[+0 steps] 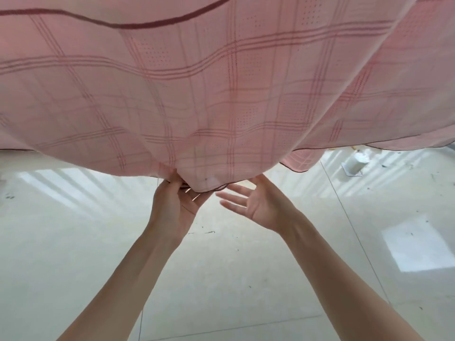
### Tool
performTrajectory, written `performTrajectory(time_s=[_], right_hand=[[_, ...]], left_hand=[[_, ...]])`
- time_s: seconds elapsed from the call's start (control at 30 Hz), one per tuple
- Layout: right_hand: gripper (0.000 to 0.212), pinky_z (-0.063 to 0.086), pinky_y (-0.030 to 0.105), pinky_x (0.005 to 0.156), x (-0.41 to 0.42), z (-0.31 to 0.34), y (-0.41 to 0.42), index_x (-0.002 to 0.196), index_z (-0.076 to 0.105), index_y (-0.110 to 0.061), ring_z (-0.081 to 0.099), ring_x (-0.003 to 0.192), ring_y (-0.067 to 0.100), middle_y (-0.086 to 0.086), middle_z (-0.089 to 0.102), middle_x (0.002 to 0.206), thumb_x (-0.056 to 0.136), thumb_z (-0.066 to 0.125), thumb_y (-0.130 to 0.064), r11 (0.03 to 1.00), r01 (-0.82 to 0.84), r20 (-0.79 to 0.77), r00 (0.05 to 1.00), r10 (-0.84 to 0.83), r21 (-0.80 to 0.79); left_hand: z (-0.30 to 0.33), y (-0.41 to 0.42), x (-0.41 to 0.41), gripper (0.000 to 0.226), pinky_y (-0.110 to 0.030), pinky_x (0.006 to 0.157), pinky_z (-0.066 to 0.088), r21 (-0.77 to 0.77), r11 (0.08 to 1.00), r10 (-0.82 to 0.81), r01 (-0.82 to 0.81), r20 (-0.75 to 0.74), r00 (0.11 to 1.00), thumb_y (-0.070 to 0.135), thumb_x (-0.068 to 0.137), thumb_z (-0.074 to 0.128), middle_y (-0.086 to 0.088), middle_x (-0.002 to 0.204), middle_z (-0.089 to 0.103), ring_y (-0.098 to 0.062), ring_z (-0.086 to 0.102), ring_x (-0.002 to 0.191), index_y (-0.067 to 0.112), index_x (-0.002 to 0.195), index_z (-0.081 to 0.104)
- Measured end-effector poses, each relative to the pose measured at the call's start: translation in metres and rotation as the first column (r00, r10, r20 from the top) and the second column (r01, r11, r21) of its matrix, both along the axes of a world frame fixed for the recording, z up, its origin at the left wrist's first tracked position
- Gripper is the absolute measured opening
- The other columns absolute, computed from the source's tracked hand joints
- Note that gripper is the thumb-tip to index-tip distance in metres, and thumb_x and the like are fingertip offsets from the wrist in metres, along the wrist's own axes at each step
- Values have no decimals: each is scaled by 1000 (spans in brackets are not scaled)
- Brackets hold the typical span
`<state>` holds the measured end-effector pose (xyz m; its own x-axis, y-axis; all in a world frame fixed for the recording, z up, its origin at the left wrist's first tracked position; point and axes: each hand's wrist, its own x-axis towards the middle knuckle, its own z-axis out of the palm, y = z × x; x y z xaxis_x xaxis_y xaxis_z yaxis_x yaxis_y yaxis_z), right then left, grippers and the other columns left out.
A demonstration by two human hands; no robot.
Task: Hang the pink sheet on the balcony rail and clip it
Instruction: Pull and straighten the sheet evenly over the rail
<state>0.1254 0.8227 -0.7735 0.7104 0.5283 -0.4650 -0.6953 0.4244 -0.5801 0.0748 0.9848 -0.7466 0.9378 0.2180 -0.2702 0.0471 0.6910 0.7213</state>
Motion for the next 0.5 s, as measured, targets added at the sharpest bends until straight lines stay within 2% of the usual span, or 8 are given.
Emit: performTrajectory(time_s=[0.1, 0.2, 0.3, 0.4, 0.5], right_hand=[[56, 49, 49, 93, 7, 4, 3, 131, 47, -9, 54, 119, 35, 18, 55, 127, 85, 54, -39, 982, 126, -47, 992, -121, 141], [48, 37, 53, 103, 12, 8, 2, 128, 52, -14, 51, 122, 35, 14, 55, 131, 87, 53, -40, 878, 324, -187, 944, -273, 353], [51, 34, 53, 104, 13, 13, -10, 121, 56, -17, 52, 120, 31, 9, 56, 130, 86, 50, -53, 770, 495, -226, 869, -441, 402], [66, 39, 49, 100, 9, 15, -26, 118, 58, -17, 52, 120, 25, 3, 58, 125, 74, 58, -65, 728, 514, -189, 854, -485, 455], [71, 40, 48, 101, 14, 18, -33, 117, 58, -17, 51, 123, 23, 3, 58, 125, 67, 60, -67, 806, 445, -63, 886, -459, 389]], left_hand=[[0, 2, -4, 20, -31, 67, 57, 15, 1000, 5, -5, -16, 1000, 11, 97, 39, -10, 78, 64, -21, 70, 76, 3, 104, 56], [-3, 5, -5, 27, -29, 64, 57, -23, 999, 37, -38, -40, 999, 13, 99, 35, -12, 95, 64, -21, 71, 81, 1, 118, 51], [-4, 10, -2, 27, -28, 63, 57, -64, 995, 73, -76, -49, 996, 13, 100, 34, -9, 99, 65, -17, 71, 82, 3, 118, 50], [-3, 11, 4, 23, -27, 61, 57, -87, 991, 99, -103, -53, 994, 13, 99, 35, -4, 86, 71, -15, 71, 79, 6, 108, 54], [-2, 8, 5, 23, -26, 62, 57, -104, 988, 112, -118, -61, 992, 12, 99, 35, -1, 81, 74, -14, 71, 79, 8, 102, 57]])
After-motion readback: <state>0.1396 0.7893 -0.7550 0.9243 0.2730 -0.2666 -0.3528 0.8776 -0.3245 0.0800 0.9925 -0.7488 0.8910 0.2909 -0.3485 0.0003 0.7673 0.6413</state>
